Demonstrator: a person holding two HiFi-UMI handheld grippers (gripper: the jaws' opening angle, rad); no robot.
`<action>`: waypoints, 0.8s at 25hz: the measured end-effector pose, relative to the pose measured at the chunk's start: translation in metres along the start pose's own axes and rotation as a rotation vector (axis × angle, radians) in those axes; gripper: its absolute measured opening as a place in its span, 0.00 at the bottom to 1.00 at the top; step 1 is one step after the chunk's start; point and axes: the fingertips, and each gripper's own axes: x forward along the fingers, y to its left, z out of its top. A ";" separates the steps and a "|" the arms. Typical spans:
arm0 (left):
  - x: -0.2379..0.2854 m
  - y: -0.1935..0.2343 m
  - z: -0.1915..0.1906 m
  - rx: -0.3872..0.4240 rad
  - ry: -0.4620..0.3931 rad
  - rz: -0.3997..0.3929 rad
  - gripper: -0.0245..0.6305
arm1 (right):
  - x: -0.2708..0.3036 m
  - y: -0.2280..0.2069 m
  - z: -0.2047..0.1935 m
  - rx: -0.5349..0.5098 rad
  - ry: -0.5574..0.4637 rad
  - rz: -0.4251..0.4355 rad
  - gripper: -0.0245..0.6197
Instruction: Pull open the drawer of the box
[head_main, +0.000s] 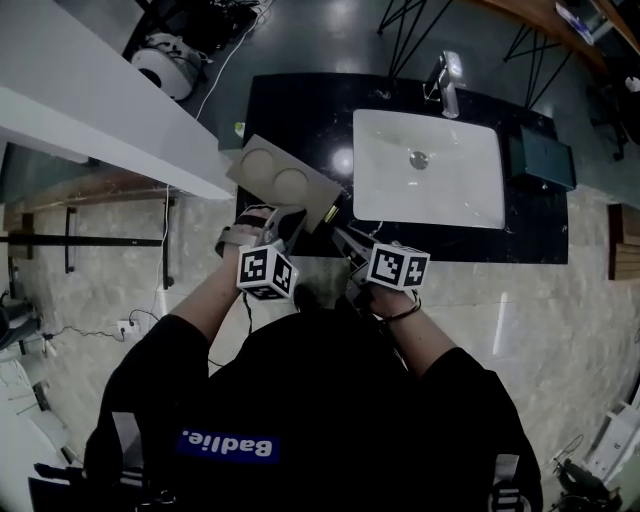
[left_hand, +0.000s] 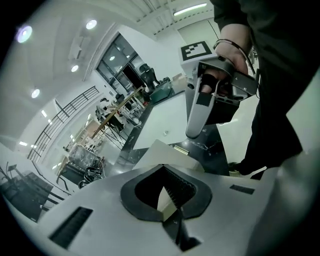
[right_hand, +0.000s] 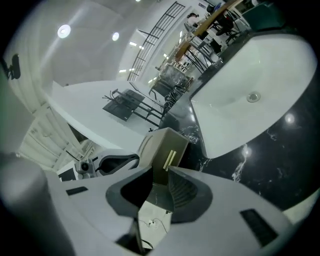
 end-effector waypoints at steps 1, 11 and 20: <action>0.002 -0.001 -0.001 0.016 0.012 0.004 0.04 | 0.003 -0.003 -0.001 0.013 0.006 0.000 0.15; 0.007 -0.005 -0.004 0.072 0.021 0.027 0.04 | 0.027 -0.022 -0.003 0.121 0.027 -0.003 0.15; 0.008 -0.004 -0.004 0.043 0.013 0.039 0.04 | 0.040 -0.024 0.002 0.228 0.030 0.043 0.15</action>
